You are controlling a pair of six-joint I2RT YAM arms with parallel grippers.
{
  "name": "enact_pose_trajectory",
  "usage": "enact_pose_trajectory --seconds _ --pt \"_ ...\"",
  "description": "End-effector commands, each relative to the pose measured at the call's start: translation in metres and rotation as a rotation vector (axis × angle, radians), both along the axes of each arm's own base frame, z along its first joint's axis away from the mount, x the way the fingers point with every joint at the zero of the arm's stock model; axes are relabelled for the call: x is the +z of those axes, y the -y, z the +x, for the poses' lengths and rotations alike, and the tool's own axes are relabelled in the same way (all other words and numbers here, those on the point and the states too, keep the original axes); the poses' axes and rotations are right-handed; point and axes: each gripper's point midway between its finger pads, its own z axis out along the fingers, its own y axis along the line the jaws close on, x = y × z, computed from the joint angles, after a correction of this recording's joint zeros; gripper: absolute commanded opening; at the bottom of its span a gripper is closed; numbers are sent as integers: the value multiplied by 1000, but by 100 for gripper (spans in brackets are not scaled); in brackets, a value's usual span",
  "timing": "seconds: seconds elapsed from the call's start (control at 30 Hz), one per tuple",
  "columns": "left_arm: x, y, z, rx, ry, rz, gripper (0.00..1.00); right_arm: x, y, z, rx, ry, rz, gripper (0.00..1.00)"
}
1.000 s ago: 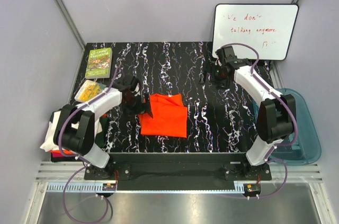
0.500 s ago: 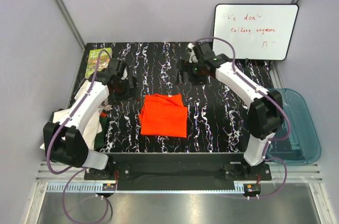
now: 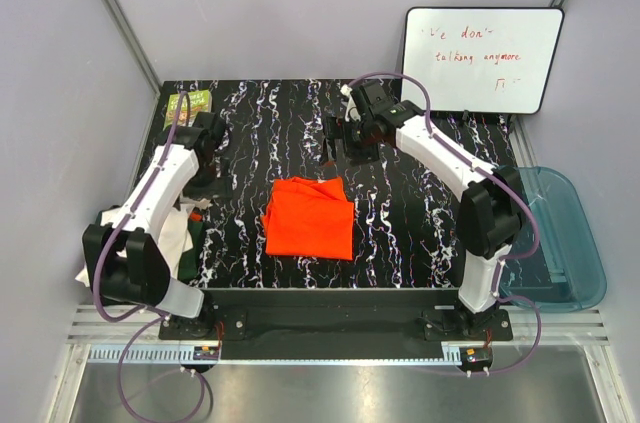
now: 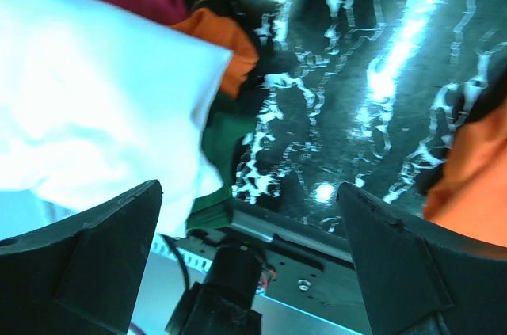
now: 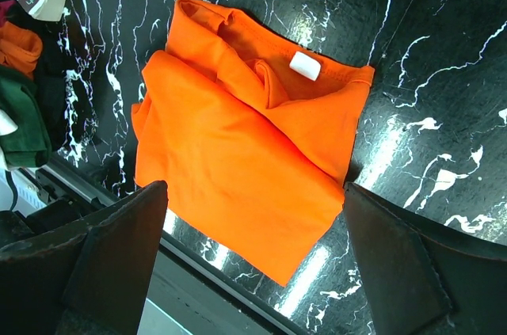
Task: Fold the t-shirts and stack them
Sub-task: Neatly place the folded tshirt to the corner
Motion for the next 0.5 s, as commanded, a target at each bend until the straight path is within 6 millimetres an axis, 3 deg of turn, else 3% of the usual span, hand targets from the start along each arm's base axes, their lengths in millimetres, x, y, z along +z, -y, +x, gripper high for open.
enact_pose_trajectory --seconds 0.0,0.03,0.1,0.13,0.17,0.2,0.47 --pt "8 -19 -3 12 -15 110 99 0 1 -3 -1 -3 0 100" --pt "11 -22 -3 24 -11 125 99 1 3 -4 -6 -3 -1 100" --pt "14 -29 -7 100 22 103 89 -1 4 -6 -4 -5 -5 100" --pt "13 -29 -8 130 69 63 52 0 5 -7 -5 -3 -5 100" --pt "10 -23 -10 166 92 -10 25 -1 6 -8 -4 -6 -8 100" --pt "9 -31 -13 229 115 -33 0 -3 6 -9 -3 -11 -10 100" --pt "-24 -68 -66 547 117 -85 0 -9 6 -12 14 -27 -13 100"
